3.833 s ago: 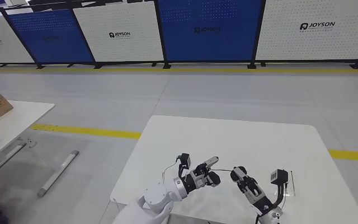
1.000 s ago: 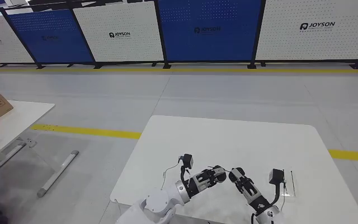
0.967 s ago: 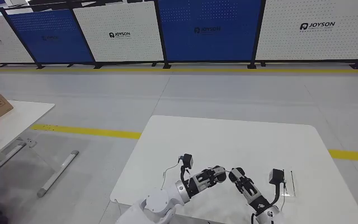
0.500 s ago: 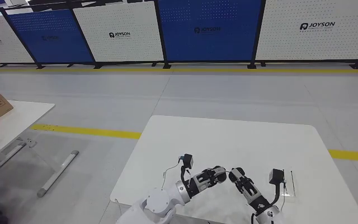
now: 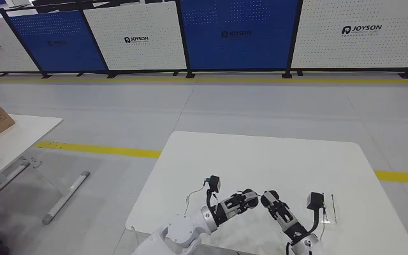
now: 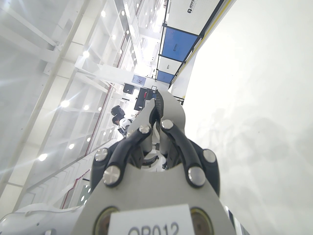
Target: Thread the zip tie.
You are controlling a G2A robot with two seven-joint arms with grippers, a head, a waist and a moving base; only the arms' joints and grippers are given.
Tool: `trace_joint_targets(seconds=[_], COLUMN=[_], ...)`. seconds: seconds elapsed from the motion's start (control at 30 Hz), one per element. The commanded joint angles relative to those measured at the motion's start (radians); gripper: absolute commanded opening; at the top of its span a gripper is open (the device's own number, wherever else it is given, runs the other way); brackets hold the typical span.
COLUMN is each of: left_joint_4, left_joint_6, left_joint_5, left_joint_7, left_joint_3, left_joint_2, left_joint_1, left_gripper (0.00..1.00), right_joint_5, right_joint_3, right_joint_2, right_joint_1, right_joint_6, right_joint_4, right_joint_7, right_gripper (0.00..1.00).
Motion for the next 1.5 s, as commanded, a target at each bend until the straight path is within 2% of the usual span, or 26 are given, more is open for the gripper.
trace_joint_targets(seconds=[0.0, 0.27, 0.53, 0.6, 0.97, 1.07, 1.23, 1.33, 1.47], left_joint_4=[-0.001, -0.015, -0.012, -0.013, -0.012, -0.007, -0.059, -0.119, -0.214], left_joint_6=[0.0, 0.009, 0.04, 0.053, 0.053, 0.048, -0.013, -0.053, -0.08], left_joint_5=[0.001, -0.016, 0.001, -0.013, -0.011, 0.026, -0.038, -0.026, -0.015], left_joint_7=[0.006, 0.046, 0.078, 0.08, 0.083, 0.109, 0.146, 0.168, 0.196], left_joint_3=[0.0, -0.032, -0.077, -0.079, -0.079, -0.067, -0.061, -0.069, -0.092], left_joint_2=[0.0, 0.004, 0.014, 0.014, 0.014, 0.011, 0.0, -0.002, -0.002], left_joint_1=[0.001, 0.019, 0.049, 0.053, 0.053, 0.038, 0.016, 0.01, 0.011], left_gripper=[0.0, 0.0, 0.0, 0.0, 0.0, 0.0, 0.0, 0.0, 0.0], right_joint_5=[0.012, 0.06, 0.139, 0.143, 0.143, 0.143, 0.143, 0.143, 0.143], right_joint_3=[0.004, 0.061, 0.161, 0.163, 0.163, 0.163, 0.163, 0.163, 0.163], right_joint_2=[-0.001, 0.002, 0.009, 0.009, 0.009, 0.009, 0.009, 0.009, 0.009], right_joint_1=[-0.001, -0.031, -0.111, -0.113, -0.113, -0.113, -0.113, -0.113, -0.113], right_joint_6=[-0.002, -0.032, -0.114, -0.116, -0.116, -0.116, -0.116, -0.116, -0.116], right_joint_4=[0.0, -0.013, -0.025, -0.025, -0.025, -0.025, -0.025, -0.025, -0.025], right_joint_7=[-0.001, -0.009, -0.014, -0.013, -0.013, -0.013, -0.013, -0.013, -0.013], right_gripper=[1.0, 1.0, 1.0, 1.0, 1.0, 1.0, 1.0, 1.0, 1.0])
